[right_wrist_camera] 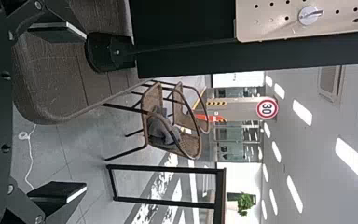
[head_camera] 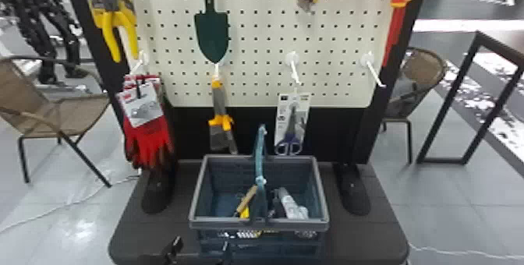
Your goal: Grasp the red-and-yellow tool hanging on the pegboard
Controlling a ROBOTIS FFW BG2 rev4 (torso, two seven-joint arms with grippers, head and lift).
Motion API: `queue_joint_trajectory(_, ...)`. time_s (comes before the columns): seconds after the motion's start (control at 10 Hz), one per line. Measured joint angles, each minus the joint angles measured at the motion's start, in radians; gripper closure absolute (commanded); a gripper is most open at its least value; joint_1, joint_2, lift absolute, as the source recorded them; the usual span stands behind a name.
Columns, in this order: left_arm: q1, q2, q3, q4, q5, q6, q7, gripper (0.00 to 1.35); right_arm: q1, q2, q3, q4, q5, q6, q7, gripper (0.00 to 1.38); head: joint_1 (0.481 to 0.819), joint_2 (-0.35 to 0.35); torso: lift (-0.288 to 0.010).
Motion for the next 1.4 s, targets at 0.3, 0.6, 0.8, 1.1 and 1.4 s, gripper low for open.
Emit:
queue_joint_trajectory(0.3,-0.001,0.001,-0.002,0.0,-0.001,0.0,0.0,0.17,-0.007,0.001,-0.001,-0.003,0.002,0.004,0.0,0.17,0.549,0.0,-0.1)
queue_joint_trajectory(0.6,-0.001,-0.001,-0.001,0.0,-0.001,0.0,0.0,0.17,-0.012,0.001,-0.001,-0.002,-0.001,0.004,0.005,0.17,0.549,0.0,-0.1)
queue_joint_trajectory(0.8,-0.001,-0.002,-0.001,0.0,-0.001,0.0,0.0,0.17,-0.017,0.0,-0.01,-0.042,-0.004,0.034,0.04,0.17,0.549,0.0,-0.1)
queue_joint_trajectory(1.1,-0.001,-0.001,-0.001,0.0,-0.001,0.004,0.0,0.17,-0.079,0.0,-0.087,-0.24,0.015,0.27,0.211,0.17,0.549,0.0,-0.1)
queue_joint_trajectory(1.4,-0.006,0.0,-0.005,0.0,-0.001,0.013,0.0,0.17,-0.238,0.001,-0.172,-0.377,0.045,0.525,0.392,0.17,0.549,0.0,-0.1)
